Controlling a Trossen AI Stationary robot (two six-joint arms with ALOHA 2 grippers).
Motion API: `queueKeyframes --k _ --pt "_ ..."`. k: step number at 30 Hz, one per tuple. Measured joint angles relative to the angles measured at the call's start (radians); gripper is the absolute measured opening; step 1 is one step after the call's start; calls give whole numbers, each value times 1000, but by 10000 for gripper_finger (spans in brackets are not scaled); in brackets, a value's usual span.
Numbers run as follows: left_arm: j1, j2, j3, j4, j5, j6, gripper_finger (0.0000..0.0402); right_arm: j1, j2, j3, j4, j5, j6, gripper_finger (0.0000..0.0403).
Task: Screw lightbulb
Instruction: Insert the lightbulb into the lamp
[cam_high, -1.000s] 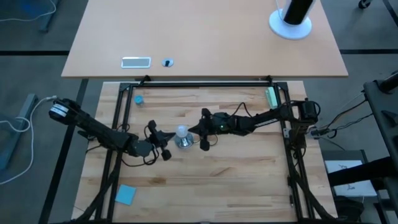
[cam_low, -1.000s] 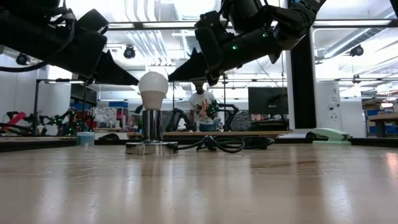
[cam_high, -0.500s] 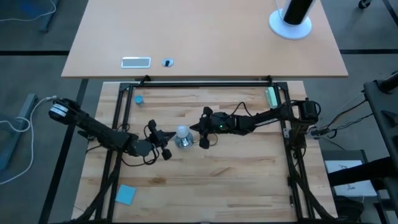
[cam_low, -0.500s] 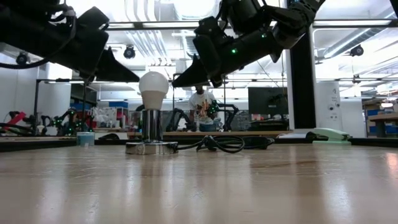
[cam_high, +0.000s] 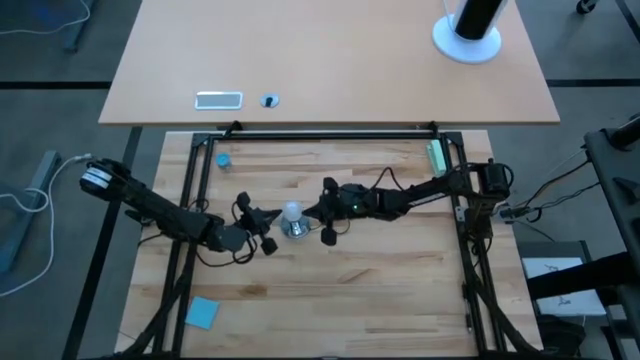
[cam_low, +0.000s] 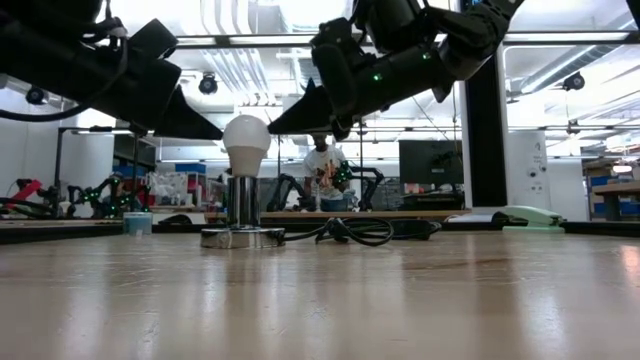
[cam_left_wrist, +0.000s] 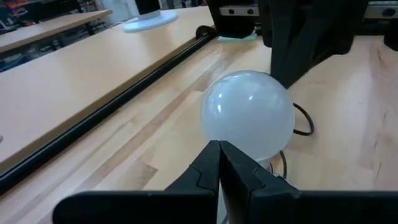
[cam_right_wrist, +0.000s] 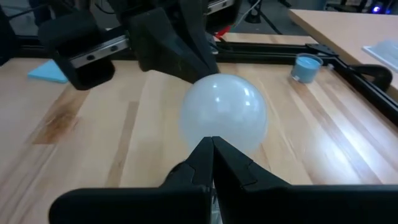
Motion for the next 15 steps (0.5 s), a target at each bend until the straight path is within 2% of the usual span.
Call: queueKeyframes --k 5,11,15 --pt "-1 -2 0 -12 0 0 0 4 0 0 -8 7 -4 0" --pt "-17 -8 0 -17 3 2 0 4 -3 0 -63 102 -9 0" --pt "-31 -10 0 -13 52 42 0 4 -3 0 -59 109 -22 0"
